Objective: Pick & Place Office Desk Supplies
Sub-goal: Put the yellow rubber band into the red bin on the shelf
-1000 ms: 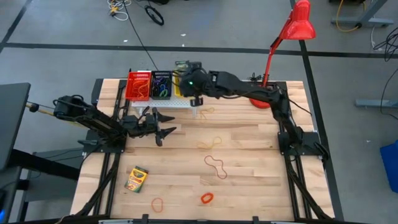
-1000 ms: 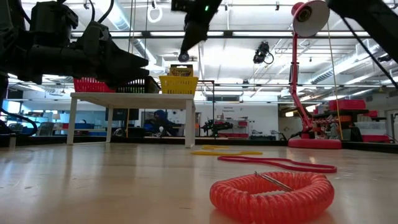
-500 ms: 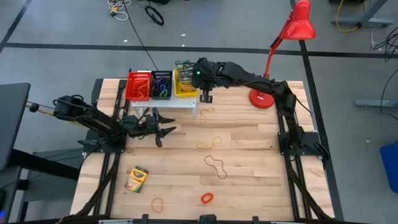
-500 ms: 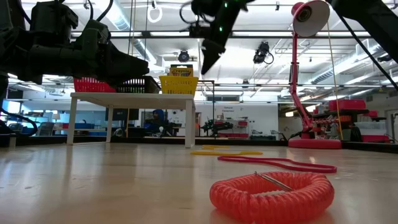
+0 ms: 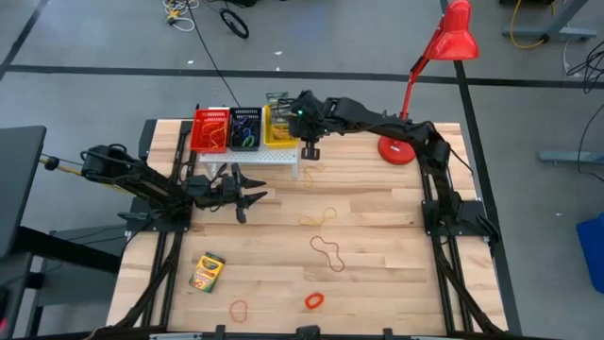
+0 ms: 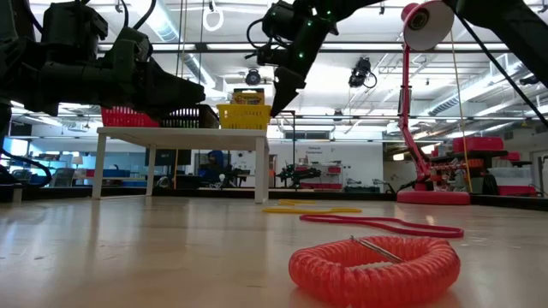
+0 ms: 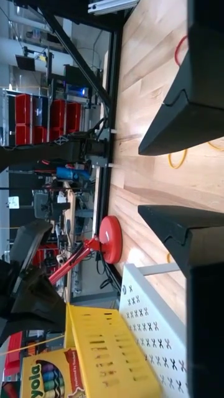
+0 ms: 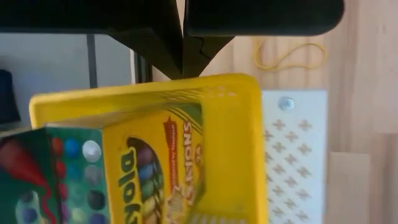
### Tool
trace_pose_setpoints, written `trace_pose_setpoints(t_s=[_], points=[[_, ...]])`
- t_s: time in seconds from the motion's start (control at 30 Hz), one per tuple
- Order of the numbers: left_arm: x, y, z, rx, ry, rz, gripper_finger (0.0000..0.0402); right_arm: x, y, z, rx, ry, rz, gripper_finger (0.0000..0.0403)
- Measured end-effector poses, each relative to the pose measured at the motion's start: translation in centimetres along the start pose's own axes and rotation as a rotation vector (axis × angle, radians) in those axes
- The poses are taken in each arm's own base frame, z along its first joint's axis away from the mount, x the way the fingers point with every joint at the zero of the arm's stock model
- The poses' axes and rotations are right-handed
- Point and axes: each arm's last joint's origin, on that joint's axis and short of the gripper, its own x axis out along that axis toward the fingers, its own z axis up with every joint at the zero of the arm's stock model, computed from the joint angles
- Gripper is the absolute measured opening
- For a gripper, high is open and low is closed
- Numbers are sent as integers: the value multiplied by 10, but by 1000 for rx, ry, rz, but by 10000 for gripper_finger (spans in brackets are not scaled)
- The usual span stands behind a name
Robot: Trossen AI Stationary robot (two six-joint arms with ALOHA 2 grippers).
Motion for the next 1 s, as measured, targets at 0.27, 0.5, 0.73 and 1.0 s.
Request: trace_pose_setpoints(t_s=[0.27, 0.5, 0.73, 1.0], points=[[0, 0, 0, -3, 0, 5, 146, -1, 9, 5, -28, -19, 27, 4], [0, 0, -3, -21, 30, -12, 146, -33, 31, 4, -29, 11, 56, 2], [-1, -5, -5, -20, 46, -49, 132, -50, 85, -29, 2, -192, 109, 1], [11, -20, -2, -52, 124, -105, 78, -54, 149, -88, 140, -490, 119, 1]])
